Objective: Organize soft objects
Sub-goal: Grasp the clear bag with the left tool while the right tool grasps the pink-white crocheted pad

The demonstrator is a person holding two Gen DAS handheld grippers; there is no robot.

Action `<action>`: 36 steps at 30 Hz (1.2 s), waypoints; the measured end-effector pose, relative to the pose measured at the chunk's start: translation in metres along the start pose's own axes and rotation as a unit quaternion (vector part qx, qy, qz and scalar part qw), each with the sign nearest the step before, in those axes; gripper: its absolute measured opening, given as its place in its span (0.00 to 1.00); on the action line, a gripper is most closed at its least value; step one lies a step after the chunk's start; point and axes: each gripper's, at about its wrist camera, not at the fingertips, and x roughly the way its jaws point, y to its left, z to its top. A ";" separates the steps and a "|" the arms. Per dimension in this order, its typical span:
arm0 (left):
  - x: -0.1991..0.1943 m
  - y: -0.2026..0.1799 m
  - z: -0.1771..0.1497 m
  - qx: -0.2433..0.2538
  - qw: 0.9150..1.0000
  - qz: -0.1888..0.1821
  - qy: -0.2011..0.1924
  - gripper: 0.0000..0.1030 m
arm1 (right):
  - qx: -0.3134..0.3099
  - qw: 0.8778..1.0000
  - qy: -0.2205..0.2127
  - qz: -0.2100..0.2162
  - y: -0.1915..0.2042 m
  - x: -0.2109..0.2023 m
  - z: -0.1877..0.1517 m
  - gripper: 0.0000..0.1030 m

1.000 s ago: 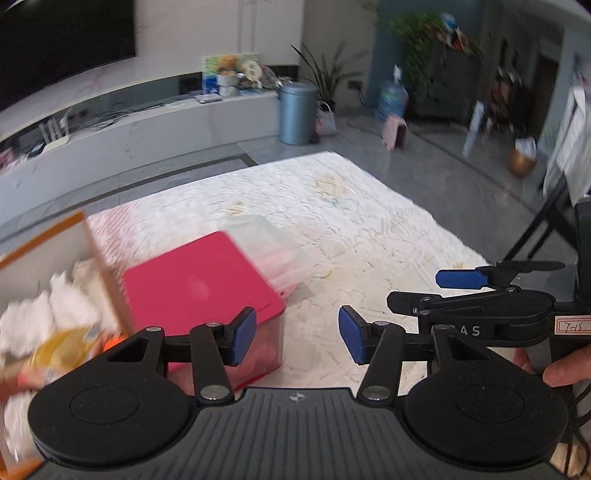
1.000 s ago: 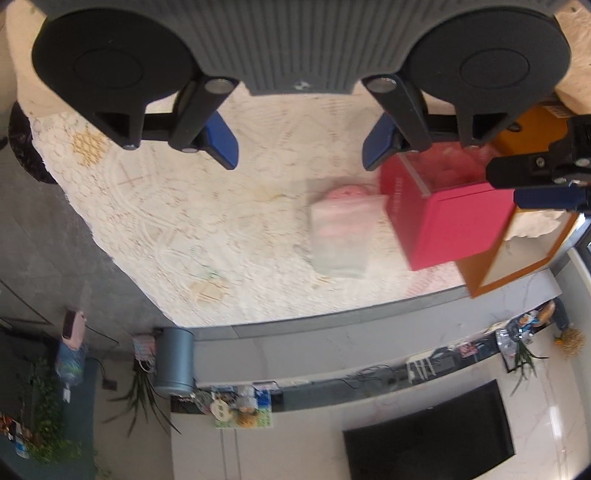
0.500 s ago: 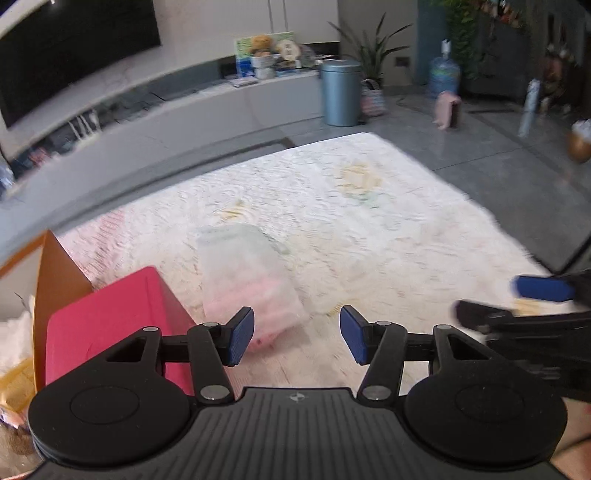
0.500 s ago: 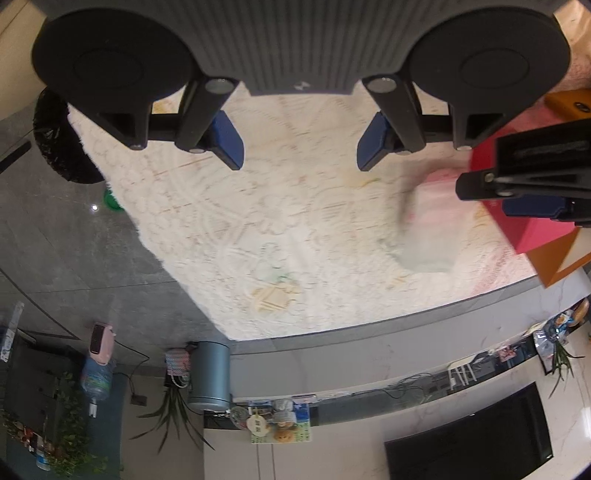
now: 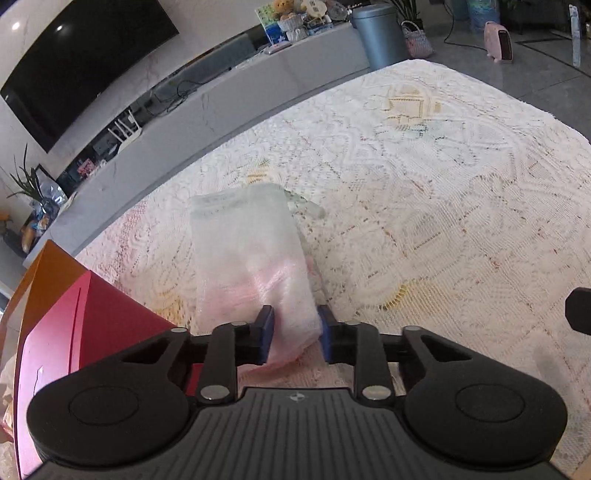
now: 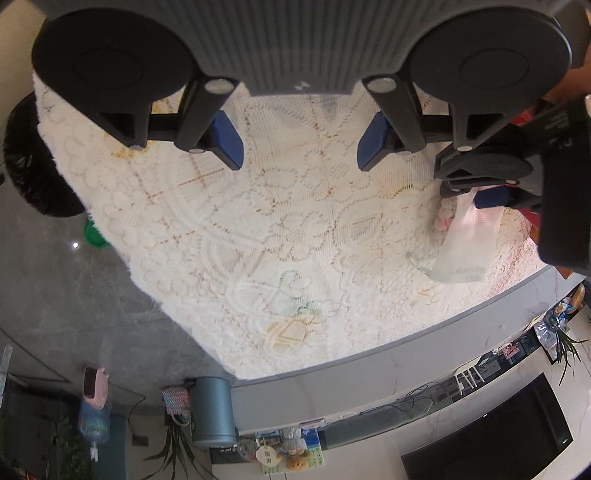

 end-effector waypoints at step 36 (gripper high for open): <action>-0.055 0.022 -0.023 -0.015 0.976 -0.215 -0.020 0.58 | -0.038 0.999 0.014 -0.012 0.010 -0.008 -0.010 0.67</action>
